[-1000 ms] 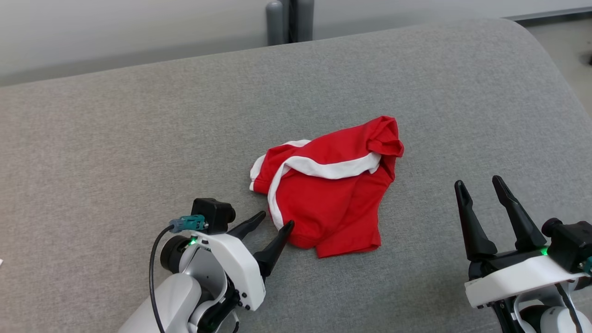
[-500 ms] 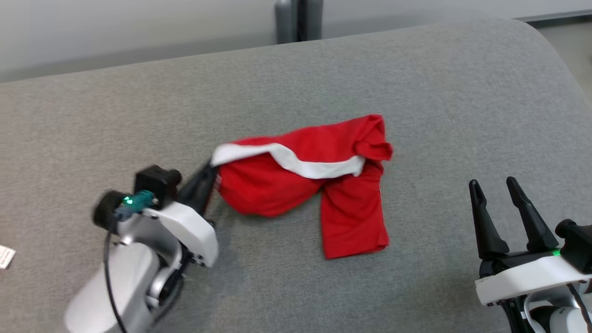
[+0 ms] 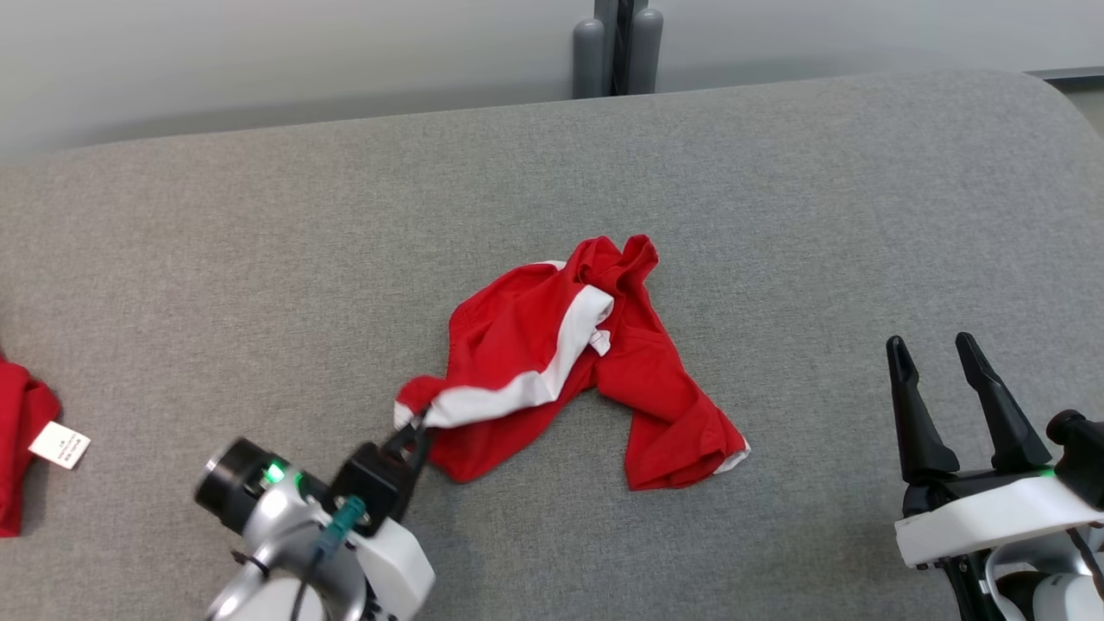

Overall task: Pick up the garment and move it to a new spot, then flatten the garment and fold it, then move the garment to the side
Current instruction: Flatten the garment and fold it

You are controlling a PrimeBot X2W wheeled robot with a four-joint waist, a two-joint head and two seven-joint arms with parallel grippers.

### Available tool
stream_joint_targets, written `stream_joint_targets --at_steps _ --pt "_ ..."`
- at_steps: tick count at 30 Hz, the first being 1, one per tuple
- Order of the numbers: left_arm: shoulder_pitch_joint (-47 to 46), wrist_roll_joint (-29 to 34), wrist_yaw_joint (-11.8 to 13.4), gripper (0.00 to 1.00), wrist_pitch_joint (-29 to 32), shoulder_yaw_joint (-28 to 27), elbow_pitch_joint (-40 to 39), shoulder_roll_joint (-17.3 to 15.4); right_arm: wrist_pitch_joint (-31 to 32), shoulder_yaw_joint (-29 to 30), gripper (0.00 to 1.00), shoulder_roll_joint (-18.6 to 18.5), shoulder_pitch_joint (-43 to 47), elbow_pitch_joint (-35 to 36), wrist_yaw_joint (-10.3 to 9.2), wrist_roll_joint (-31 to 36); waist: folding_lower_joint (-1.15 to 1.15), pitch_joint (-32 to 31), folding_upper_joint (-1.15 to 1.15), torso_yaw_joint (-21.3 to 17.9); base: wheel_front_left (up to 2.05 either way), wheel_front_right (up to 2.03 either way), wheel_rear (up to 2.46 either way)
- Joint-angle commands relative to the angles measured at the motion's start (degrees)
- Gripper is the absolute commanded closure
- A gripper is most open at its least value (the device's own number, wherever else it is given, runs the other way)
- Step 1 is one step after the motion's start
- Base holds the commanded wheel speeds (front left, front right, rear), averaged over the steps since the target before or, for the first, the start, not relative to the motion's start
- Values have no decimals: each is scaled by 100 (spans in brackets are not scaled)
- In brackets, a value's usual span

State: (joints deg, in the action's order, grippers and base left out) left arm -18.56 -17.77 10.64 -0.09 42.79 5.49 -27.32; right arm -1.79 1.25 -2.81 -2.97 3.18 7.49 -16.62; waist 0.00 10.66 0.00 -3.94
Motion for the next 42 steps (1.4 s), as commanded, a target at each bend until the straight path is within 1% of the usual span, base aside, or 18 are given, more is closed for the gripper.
stream_joint_targets --at_steps 1,8,9,10,12,13,15,19,21,24,25,28,33,37,42 --pt "86 -34 30 100 -77 65 158 98 4 26 0 -19 -16 -12 0 -7 0 -2 0 21 0 0 0" --pt "350 -251 -151 100 -301 388 951 662 66 98 0 -19 40 -39 0 -14 0 -77 0 93 0 0 0" --pt "365 -294 -174 58 -358 390 1016 735 72 108 0 -20 51 -42 0 -13 0 -94 0 103 0 0 0" --pt "365 -319 -179 0 -421 385 1083 789 85 108 0 -19 59 -41 0 -10 0 -112 0 113 0 0 0" --pt "423 -441 -171 0 -590 319 1135 901 108 110 0 -19 73 -34 0 8 0 -161 0 135 0 0 0" --pt "423 -441 -171 0 -590 319 1135 901 108 110 0 -19 73 -34 0 8 0 -161 0 135 0 0 0" --pt "478 -554 -144 0 -775 223 1078 954 115 118 0 -20 89 -11 0 37 0 -218 0 163 0 0 0" --pt "619 -762 -105 0 -919 60 776 913 154 136 0 -20 116 48 0 86 0 -340 0 247 0 0 0" --pt "690 -845 -72 0 -921 -22 531 838 158 139 0 -20 147 76 0 119 0 -401 0 294 0 0 0" --pt "802 -967 45 0 -930 -201 128 715 172 132 0 -20 174 112 0 170 0 -474 0 368 0 0 0" --pt "860 -1071 153 0 -947 -389 -150 634 174 104 0 -20 184 137 0 188 0 -511 0 411 0 0 0" --pt "934 -1171 365 0 -1018 -697 -469 480 170 62 0 -20 211 168 0 232 0 -579 0 460 0 0 0" --pt "1083 -1361 644 0 -1143 -1261 -703 188 168 10 0 -20 249 227 0 334 0 -655 0 540 0 0 0" --pt "1205 -1475 721 0 -1258 -1588 -707 10 181 -9 0 -20 293 246 0 394 0 -695 0 580 0 0 0" --pt "1374 -1439 770 0 -1358 -1809 -711 -175 201 -23 0 -20 341 232 0 476 0 -769 0 582 0 0 0"
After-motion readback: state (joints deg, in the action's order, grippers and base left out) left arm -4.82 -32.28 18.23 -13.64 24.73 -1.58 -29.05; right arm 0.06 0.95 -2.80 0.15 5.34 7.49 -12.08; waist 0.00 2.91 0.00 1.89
